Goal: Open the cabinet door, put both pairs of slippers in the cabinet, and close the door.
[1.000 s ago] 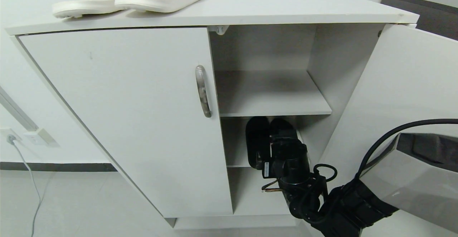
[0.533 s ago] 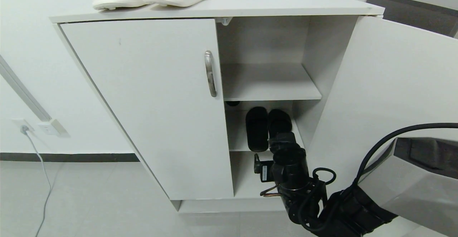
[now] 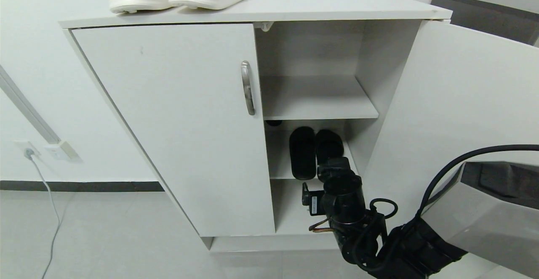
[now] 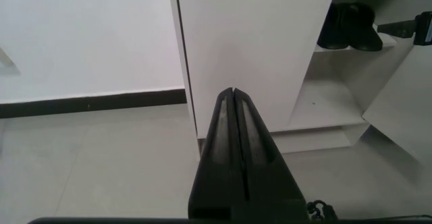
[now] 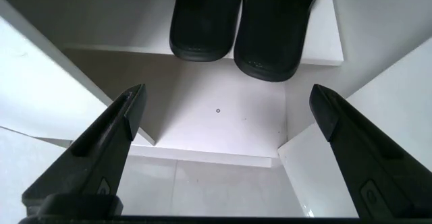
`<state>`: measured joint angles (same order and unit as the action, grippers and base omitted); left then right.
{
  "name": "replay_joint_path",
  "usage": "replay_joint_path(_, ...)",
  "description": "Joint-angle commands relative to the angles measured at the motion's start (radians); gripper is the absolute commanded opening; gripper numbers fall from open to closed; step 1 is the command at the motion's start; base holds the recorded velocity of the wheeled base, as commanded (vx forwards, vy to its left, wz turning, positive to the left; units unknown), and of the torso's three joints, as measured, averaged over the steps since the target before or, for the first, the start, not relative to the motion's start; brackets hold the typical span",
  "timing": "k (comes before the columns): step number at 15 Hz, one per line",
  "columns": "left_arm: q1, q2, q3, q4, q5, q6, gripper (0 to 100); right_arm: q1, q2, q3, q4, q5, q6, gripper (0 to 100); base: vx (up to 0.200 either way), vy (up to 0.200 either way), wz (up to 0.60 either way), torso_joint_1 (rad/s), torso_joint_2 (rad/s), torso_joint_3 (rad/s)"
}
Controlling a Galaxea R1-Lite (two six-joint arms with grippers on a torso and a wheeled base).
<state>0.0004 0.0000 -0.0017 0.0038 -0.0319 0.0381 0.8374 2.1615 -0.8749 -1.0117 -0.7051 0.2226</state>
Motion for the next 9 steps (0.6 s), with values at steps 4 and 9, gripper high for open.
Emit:
replay_joint_path(4,0.001,0.002,0.000,0.001,0.000,0.000,0,0.000,0.001,0.007,-0.002,-0.001,0.000,100,0.000,0.000,0.00,0.002,0.00,0.173)
replay_joint_path(9,0.001,0.000,0.000,-0.001,0.001,-0.003,0,0.025,-0.098,0.108,-0.093,0.009,-0.054,100,0.000,0.000,0.00,0.001,0.00,0.124)
